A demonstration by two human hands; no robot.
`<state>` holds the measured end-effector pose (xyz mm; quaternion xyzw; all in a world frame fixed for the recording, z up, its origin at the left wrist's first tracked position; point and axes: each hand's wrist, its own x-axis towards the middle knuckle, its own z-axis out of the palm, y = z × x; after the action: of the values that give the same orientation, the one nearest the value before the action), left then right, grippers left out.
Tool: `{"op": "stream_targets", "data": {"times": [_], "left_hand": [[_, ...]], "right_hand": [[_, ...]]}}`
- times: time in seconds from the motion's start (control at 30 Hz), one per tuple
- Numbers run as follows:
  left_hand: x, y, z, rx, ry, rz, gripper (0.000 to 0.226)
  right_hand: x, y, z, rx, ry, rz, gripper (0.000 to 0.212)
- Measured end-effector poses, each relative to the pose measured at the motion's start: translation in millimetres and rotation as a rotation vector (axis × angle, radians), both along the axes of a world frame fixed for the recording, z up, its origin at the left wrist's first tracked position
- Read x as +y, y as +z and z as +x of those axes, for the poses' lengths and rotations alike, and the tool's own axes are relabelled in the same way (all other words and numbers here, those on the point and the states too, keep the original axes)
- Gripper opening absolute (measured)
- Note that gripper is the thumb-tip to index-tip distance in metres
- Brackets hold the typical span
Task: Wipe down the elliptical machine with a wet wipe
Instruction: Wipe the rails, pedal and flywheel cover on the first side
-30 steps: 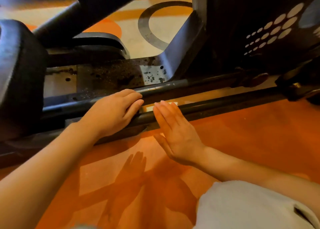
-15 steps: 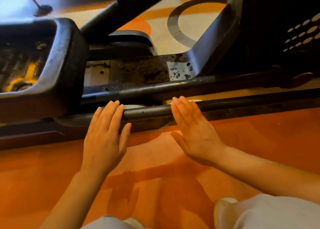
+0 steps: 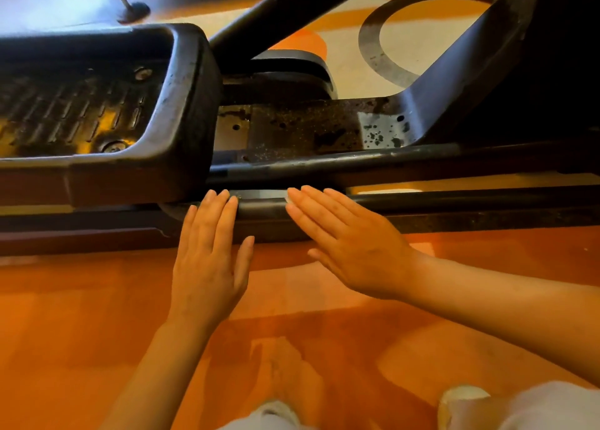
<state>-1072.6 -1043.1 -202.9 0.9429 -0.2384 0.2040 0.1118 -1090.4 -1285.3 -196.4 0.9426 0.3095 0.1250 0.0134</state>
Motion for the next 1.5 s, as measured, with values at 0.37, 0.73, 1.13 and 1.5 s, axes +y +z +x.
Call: {"op": "stream_targets", "data": {"times": [0.37,0.73,1.13,1.5], "left_hand": [[15,-5,2,0.017,-0.044,-0.100,0.056],[8,-3,4,0.000,-0.066,-0.130,0.052],[-1,6,12,0.020,-0.114,-0.158,0.046],[-20,29,41,0.093,-0.114,-0.042,0.050]], "right_hand": [[51,5,30,-0.026,0.192,-0.008,0.054],[12,11,26,0.056,0.148,0.229,0.051],[8,31,36,0.249,0.176,0.386,0.043],[-8,45,75,0.363,0.119,0.632,0.040]]}}
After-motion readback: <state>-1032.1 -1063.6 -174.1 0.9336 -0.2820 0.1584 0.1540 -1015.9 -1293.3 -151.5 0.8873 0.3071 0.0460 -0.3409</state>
